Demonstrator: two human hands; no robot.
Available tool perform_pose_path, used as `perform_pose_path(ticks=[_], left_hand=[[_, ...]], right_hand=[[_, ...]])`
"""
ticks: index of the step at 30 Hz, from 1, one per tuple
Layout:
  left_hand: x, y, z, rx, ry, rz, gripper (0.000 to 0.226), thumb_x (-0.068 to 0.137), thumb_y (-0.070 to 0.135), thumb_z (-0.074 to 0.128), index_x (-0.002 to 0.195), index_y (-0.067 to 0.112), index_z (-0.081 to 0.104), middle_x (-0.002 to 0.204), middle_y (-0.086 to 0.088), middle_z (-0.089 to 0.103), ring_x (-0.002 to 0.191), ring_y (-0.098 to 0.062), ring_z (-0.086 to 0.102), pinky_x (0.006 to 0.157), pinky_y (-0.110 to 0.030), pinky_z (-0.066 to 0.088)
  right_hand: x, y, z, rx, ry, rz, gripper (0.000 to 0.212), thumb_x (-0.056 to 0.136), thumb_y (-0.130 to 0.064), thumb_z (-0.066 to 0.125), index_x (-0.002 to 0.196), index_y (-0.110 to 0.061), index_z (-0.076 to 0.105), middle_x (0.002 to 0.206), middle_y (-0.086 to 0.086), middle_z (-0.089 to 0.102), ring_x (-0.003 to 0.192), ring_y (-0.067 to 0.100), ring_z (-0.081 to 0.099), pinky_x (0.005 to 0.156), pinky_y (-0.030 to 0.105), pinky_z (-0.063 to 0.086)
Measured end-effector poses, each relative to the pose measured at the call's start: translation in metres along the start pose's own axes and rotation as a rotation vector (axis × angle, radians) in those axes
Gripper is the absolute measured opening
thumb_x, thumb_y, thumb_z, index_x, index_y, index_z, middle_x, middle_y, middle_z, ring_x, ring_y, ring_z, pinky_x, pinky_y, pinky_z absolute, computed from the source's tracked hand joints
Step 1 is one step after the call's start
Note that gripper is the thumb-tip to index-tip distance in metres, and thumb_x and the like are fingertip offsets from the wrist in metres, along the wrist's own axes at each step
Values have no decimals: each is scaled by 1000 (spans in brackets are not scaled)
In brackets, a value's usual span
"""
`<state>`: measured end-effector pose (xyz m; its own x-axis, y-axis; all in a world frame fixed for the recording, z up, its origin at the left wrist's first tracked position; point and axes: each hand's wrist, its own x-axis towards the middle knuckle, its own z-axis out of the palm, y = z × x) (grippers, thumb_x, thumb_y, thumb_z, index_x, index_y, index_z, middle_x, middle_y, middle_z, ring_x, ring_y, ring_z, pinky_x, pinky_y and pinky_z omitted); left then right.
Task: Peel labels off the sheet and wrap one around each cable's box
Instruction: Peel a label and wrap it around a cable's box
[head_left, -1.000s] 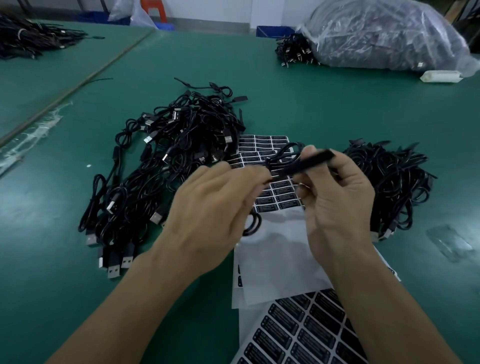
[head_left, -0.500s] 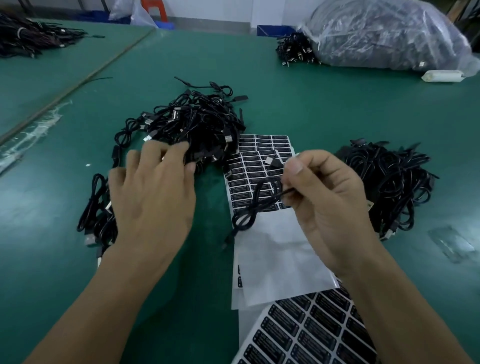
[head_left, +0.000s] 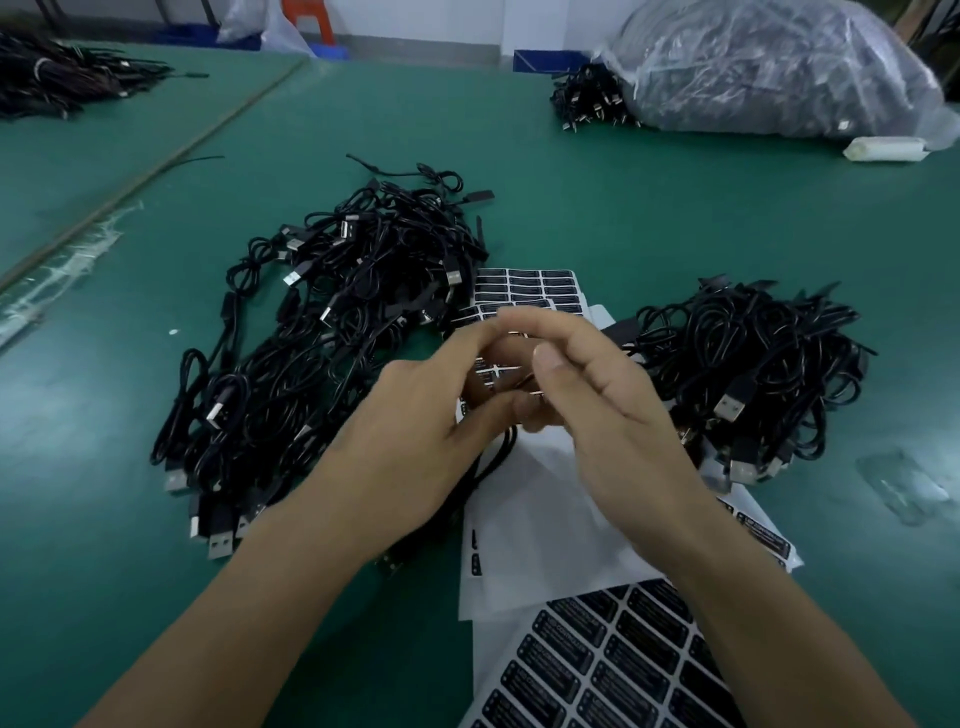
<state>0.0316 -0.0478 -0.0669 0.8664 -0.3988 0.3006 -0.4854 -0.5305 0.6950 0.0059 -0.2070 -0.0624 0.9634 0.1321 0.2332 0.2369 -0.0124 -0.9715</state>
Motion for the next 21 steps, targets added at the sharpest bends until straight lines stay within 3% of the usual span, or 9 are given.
perform_pose_path(ticks=[2, 6, 9, 12, 18, 21], left_hand=[[0, -2, 0, 61, -10, -67, 55, 90, 56, 55, 143, 46, 41, 81, 23, 68, 63, -5, 61, 64, -39, 55], [-1, -4, 0, 139, 22, -24, 33, 95, 53, 45, 128, 54, 48, 73, 18, 62, 69, -2, 58, 59, -35, 50], [-2, -8, -6, 280, 119, 9, 26, 100, 44, 49, 122, 49, 61, 73, 33, 54, 73, -2, 49, 55, -25, 33], [-2, -11, -10, 321, 124, 0, 30, 99, 43, 48, 121, 43, 69, 70, 30, 52, 75, -7, 44, 58, -23, 34], [-1, -1, -5, 315, 129, 21, 37, 98, 51, 43, 115, 35, 71, 92, 15, 67, 86, -14, 55, 74, -37, 49], [0, 1, 5, 166, 124, 45, 28, 102, 42, 45, 102, 29, 69, 83, 15, 66, 77, -13, 58, 67, -43, 51]], right_hand=[[0, 0, -1, -99, 3, -34, 40, 106, -12, 39, 135, -35, 53, 114, -11, 71, 104, 1, 65, 81, 12, 50], [-2, 5, -2, -223, 58, -55, 59, 103, -12, 50, 137, -59, 38, 98, -4, 72, 96, 15, 69, 88, 31, 56], [0, 7, -5, -210, 273, -18, 41, 99, -16, 60, 120, -51, 53, 90, -6, 70, 81, 9, 68, 71, 23, 54], [1, 7, -9, -200, 378, -22, 27, 98, -11, 60, 102, -38, 65, 84, -11, 69, 76, 10, 67, 68, 23, 54], [1, 2, -8, -130, 286, -51, 27, 92, -2, 67, 96, -29, 69, 80, -3, 73, 72, 12, 70, 65, 17, 52], [-1, 2, -6, -218, 247, 8, 26, 94, -13, 67, 109, -35, 65, 79, -6, 75, 76, 11, 72, 69, 22, 55]])
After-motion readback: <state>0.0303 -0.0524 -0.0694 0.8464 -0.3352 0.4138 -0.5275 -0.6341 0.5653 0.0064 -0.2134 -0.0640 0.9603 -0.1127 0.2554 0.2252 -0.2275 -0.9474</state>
